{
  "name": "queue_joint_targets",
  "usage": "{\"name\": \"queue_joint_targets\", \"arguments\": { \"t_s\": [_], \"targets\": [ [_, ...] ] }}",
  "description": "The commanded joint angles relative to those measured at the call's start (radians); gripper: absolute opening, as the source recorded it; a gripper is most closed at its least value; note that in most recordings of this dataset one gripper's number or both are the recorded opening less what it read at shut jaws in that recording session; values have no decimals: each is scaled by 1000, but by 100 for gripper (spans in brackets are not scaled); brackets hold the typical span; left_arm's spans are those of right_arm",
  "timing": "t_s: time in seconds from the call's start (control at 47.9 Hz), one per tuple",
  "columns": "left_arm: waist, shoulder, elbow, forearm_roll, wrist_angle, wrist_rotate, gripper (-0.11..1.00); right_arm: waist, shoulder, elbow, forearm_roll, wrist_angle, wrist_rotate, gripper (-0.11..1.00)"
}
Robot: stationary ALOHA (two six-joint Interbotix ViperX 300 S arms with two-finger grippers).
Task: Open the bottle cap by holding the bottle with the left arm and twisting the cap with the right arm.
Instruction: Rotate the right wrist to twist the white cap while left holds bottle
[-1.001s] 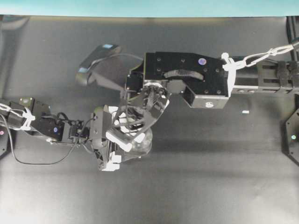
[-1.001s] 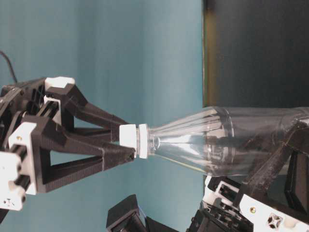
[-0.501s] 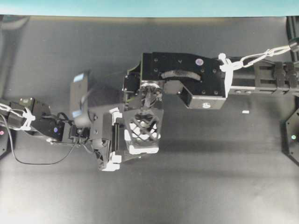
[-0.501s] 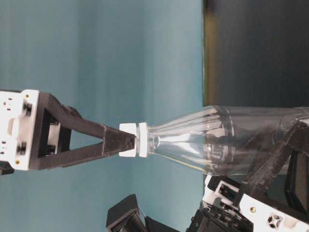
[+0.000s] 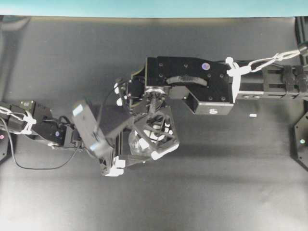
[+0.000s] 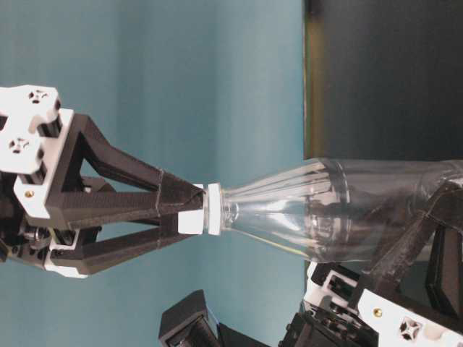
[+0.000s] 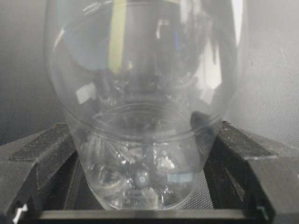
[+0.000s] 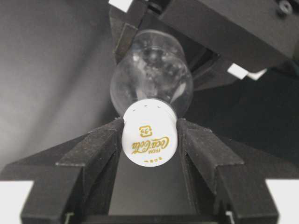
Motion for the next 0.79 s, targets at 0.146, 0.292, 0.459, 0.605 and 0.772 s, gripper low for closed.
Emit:
{"name": "queue_joint_targets", "arguments": {
  "t_s": [0.146, 0.292, 0.459, 0.605, 0.772],
  "targets": [
    [-5, -3, -12, 5, 0, -2, 83, 2, -15, 23, -5, -43, -78, 38],
    [-5, -3, -12, 5, 12, -2, 83, 3, -18, 29, -5, -44, -77, 38],
    [-5, -3, -12, 5, 23, -2, 83, 2, -26, 48, -2, -48, -48, 38],
    [-5, -2, -14, 5, 23, -2, 83, -6, -40, 78, -2, -71, 8, 38],
    [-5, -3, -12, 5, 23, -2, 83, 0, -57, 110, -2, -92, 34, 38]
  ]
}}
